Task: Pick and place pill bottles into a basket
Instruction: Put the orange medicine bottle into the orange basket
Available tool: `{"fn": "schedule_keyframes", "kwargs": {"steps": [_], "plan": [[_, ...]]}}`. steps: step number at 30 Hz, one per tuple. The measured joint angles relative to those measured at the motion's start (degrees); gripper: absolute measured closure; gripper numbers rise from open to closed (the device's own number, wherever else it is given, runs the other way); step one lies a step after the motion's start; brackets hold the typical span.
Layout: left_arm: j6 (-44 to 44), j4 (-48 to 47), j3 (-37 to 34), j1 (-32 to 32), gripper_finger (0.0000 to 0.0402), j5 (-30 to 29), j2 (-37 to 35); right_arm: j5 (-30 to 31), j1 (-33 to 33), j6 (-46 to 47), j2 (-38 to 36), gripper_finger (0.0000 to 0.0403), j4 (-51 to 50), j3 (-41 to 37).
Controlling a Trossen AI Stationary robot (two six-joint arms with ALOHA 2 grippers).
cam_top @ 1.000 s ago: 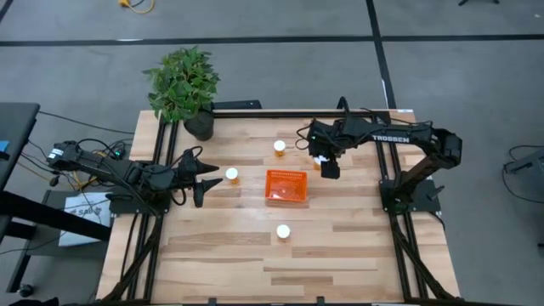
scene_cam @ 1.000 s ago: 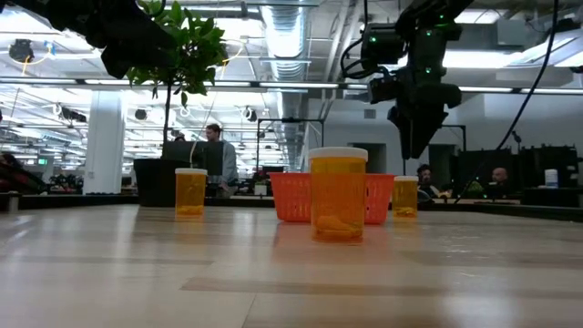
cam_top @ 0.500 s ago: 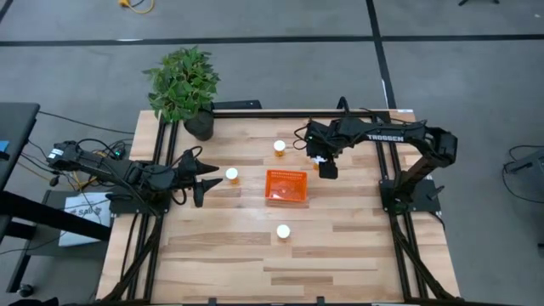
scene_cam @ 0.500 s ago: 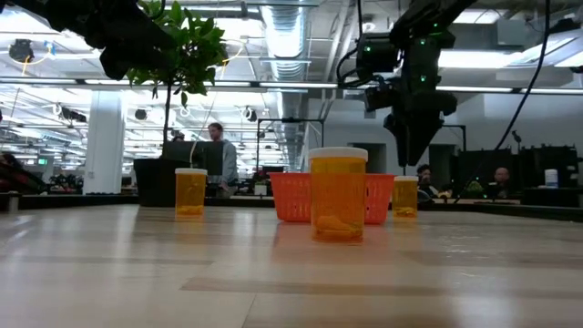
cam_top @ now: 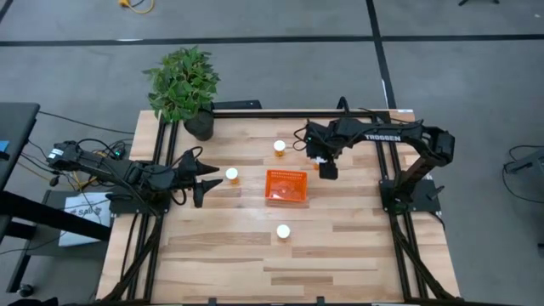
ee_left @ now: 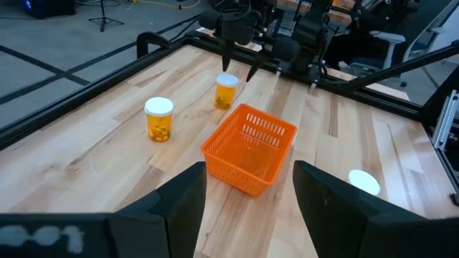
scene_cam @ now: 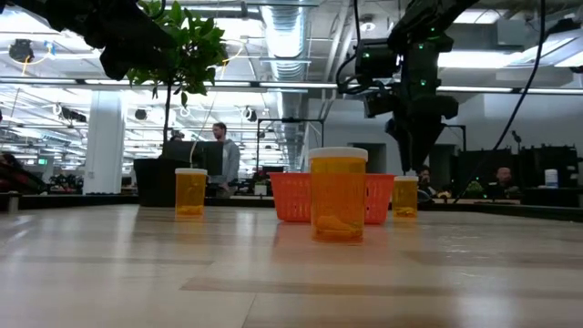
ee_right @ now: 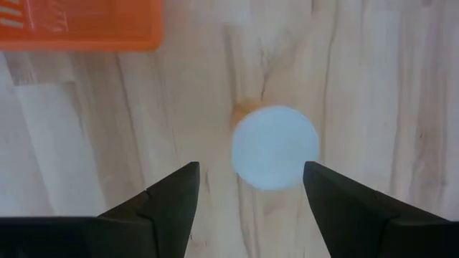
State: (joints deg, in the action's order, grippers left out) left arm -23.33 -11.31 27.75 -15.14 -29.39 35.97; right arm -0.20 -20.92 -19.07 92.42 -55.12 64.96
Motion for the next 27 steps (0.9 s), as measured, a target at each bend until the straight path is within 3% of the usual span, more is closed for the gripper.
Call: {"fn": "schedule_keyframes", "kwargs": {"steps": [27], "plan": [[-0.5, 0.0, 0.0, 0.0, 0.0202, 2.1, 0.0, 0.2, 0.2, -1.9, 0.0, 0.0158, 1.1, 1.0]]}}
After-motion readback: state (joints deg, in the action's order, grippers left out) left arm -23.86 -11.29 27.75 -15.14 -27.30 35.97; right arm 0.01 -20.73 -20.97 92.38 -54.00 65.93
